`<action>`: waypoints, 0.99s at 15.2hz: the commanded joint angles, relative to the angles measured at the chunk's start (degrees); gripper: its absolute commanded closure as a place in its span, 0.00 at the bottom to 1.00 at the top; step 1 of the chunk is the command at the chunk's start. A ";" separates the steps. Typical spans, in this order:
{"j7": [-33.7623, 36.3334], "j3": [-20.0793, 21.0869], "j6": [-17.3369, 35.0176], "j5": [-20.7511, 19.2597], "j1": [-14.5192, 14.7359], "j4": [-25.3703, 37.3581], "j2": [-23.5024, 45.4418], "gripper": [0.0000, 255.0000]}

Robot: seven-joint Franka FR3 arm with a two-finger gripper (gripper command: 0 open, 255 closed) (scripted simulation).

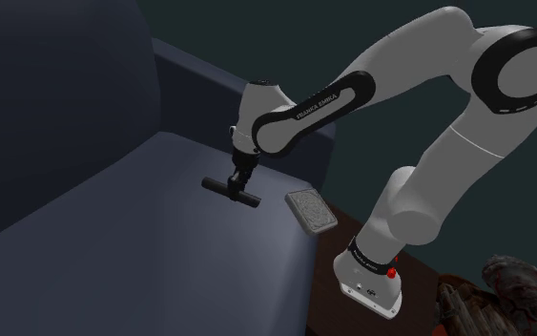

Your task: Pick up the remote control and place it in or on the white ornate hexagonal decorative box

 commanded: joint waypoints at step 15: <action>0.74 -0.40 -12.24 -0.19 0.01 4.64 -7.39 1.00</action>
